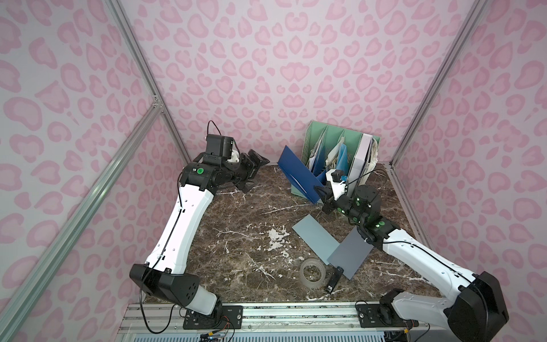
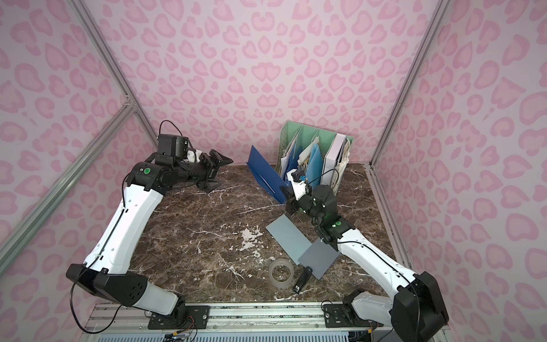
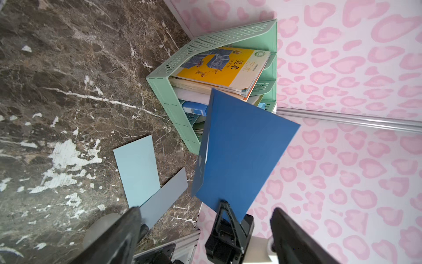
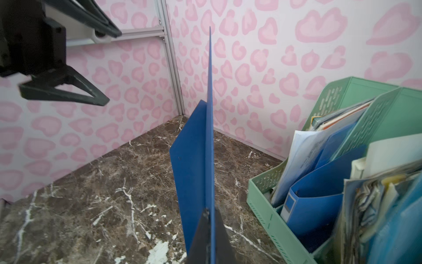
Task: Take the letter paper out of the envelope
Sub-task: Pick up the envelope from the center of the board.
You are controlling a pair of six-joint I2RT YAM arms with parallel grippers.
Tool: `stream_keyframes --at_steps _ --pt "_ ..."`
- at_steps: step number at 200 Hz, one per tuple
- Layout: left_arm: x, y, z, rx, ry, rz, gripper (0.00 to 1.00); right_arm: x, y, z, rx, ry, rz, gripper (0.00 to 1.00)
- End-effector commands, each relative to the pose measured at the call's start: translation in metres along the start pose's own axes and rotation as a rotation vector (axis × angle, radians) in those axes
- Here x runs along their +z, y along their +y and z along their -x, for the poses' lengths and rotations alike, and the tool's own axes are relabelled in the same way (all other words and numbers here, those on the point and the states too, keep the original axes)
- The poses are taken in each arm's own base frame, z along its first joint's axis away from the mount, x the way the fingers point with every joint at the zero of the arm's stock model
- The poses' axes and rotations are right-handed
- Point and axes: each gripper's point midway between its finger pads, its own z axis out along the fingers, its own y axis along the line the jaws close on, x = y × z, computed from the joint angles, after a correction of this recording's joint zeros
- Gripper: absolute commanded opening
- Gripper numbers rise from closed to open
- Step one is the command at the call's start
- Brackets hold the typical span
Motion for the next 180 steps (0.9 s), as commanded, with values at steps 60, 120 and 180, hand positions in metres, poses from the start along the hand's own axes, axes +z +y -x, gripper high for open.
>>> stream_keyframes --at_steps 60,120,180 --pt "0.048 -0.020 -0.041 0.263 0.087 -0.050 0.93 -0.001 -0.009 0.018 0.480 0.083 0.002 0.00" --pt "0.073 -0.008 -0.037 0.241 0.117 0.040 0.90 0.003 0.000 0.017 0.457 0.157 0.046 0.00" --pt "0.096 0.004 -0.029 0.239 0.134 0.093 0.84 -0.002 0.016 0.032 0.496 0.145 0.144 0.00"
